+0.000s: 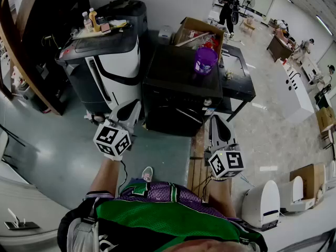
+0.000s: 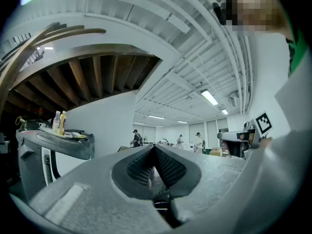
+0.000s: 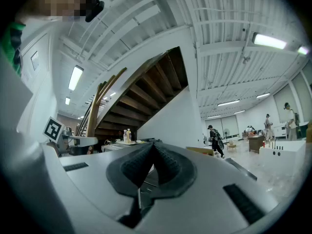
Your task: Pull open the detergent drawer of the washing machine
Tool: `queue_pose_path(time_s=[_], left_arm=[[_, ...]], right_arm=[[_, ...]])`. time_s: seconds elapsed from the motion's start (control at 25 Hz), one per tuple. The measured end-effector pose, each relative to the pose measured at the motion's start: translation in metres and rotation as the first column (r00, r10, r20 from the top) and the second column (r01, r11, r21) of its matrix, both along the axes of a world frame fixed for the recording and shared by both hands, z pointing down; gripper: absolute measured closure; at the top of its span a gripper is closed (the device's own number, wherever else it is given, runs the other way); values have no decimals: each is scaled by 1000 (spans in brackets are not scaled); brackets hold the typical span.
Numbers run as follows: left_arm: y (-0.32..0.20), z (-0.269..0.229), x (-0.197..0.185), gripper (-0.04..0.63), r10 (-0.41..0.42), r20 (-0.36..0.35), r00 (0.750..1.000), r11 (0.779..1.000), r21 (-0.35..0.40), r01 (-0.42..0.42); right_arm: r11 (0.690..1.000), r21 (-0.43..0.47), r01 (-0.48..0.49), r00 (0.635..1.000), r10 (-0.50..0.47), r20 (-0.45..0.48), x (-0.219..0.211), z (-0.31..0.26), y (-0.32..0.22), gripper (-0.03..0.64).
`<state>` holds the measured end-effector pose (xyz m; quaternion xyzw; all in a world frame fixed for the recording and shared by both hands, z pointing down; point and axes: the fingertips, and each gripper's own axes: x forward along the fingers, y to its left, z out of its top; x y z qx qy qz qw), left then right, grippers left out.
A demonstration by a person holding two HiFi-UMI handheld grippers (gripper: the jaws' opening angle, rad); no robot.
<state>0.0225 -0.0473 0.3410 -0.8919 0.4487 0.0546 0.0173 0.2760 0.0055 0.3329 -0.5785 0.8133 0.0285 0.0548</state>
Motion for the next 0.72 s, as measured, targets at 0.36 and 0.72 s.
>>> queue_pose_path(time_s=[0.36,0.72], left_arm=[[0,2,8,578,5,-20,1000,1000,-8,-5],[12,-3,14,578,15,-35,999,1000,-9,-15]], right_arm=[[1000,4,-3,1000,3,-7,4,-1,1,615],[1000,-5,10,1000,-10,10,5,-3,8,615]])
